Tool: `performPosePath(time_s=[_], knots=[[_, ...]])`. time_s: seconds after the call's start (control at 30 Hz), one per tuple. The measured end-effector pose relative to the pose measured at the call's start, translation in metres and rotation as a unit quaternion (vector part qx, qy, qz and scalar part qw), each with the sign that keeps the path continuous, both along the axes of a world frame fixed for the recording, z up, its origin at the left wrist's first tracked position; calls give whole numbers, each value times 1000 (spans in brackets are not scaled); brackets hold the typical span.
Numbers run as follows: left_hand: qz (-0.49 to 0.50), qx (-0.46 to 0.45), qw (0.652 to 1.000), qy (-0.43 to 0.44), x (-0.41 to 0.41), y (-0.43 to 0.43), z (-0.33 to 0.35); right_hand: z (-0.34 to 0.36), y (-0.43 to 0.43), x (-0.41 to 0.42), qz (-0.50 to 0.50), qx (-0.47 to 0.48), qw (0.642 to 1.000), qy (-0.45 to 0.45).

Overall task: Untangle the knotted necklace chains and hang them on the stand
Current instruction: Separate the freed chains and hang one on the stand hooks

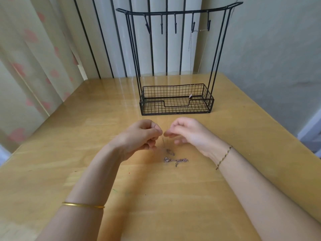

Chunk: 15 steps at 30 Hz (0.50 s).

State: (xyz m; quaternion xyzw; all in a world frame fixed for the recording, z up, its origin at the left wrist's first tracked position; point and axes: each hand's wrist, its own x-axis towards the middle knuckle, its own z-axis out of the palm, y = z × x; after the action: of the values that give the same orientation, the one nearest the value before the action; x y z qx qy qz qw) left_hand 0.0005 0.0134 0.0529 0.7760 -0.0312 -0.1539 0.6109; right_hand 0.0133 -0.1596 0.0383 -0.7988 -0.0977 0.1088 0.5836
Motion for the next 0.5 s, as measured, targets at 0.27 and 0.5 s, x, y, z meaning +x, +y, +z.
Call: performPosePath(time_s=[0.27, 0.5], knots=[[-26, -12, 995, -98, 4, -4, 50, 19, 9, -7, 57, 101, 993, 6], [34, 211, 961, -177, 11, 5, 79, 55, 1, -4, -133, 91, 978, -136]])
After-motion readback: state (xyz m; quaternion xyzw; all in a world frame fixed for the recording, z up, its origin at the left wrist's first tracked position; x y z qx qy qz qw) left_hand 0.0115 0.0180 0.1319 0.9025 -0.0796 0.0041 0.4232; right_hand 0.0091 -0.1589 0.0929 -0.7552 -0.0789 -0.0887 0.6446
